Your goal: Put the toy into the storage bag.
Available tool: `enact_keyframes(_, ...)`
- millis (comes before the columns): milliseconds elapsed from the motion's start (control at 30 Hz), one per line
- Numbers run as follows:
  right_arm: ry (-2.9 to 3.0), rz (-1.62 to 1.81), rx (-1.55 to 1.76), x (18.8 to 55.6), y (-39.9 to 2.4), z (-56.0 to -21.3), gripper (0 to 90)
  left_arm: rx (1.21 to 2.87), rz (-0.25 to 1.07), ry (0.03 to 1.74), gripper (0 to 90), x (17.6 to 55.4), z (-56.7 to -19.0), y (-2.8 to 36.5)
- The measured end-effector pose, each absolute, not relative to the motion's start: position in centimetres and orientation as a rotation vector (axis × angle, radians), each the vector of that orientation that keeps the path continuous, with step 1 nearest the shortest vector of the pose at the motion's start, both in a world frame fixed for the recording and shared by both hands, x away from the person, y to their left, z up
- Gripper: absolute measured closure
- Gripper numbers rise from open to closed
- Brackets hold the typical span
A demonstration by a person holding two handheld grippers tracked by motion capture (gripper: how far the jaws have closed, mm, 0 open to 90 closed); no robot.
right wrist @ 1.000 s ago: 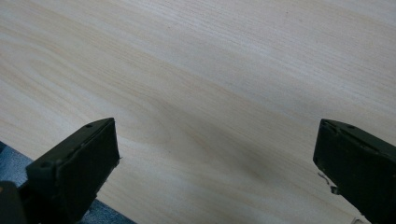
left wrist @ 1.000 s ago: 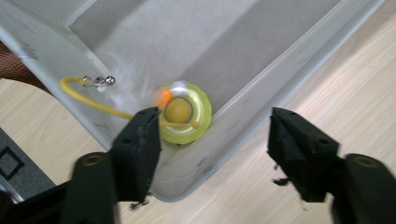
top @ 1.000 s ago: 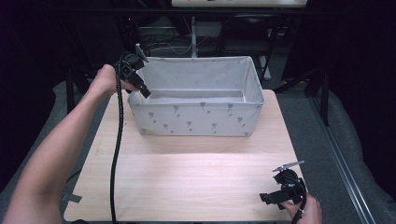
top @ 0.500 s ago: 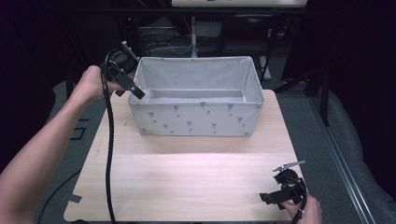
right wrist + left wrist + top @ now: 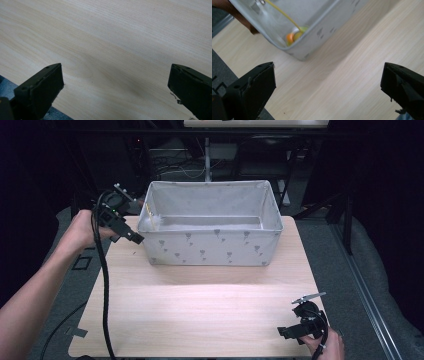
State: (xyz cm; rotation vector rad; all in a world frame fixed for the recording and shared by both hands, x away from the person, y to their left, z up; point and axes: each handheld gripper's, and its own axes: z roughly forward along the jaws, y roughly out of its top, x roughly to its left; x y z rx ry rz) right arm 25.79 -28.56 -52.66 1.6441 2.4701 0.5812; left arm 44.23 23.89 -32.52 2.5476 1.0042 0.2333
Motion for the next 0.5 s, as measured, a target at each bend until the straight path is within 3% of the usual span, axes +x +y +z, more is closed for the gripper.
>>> enact_keyframes(500,2.464,0.596,1.652,25.7,-28.4,-52.7,0.0,2.556,0.215,1.035,0.0,40.2,-38.4,26.6)
